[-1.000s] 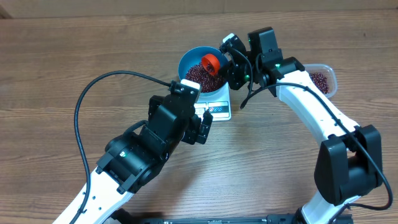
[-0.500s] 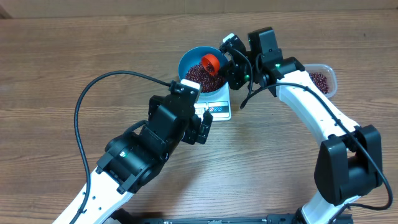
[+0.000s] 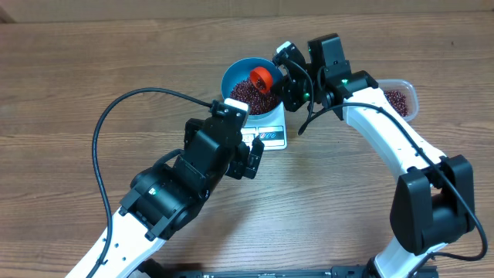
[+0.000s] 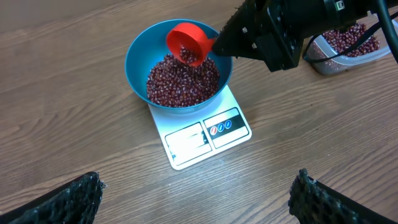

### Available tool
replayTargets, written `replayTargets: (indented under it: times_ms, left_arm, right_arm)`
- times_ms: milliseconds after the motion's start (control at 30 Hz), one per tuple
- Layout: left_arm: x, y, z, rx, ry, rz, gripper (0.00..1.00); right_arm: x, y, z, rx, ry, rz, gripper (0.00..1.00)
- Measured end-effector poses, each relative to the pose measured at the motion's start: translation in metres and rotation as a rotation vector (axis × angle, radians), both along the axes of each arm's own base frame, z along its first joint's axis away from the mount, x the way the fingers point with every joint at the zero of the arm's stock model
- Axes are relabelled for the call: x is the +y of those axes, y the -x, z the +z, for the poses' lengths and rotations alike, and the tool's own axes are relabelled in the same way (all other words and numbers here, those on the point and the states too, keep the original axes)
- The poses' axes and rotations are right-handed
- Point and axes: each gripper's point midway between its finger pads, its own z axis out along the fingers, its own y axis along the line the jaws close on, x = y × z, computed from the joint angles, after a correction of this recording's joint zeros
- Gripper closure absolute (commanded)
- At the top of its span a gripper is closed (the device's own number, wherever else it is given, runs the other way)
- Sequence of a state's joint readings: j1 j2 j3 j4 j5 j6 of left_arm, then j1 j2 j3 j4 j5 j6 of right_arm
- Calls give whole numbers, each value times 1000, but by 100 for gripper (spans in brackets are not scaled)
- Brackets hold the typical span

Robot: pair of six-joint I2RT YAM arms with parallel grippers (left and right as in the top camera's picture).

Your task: Scoop item into bowl and weigh 150g on scale

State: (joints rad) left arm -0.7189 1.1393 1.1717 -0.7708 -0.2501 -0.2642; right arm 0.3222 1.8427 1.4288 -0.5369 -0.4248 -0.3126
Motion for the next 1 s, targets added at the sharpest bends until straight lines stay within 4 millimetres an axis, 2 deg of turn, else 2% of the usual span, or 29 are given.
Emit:
replayTargets:
  times_ms: [167, 567, 1000]
  left_arm:
    - [0, 0, 0, 0, 0, 0, 1]
    - [0, 0, 0, 0, 0, 0, 1]
    - [0, 0, 0, 0, 0, 0, 1]
  right_arm:
    - [1, 6, -3, 23, -1, 14, 96]
    - [3, -2, 4, -15, -20, 13, 96]
    - [-3, -5, 0, -35, 27, 6, 96]
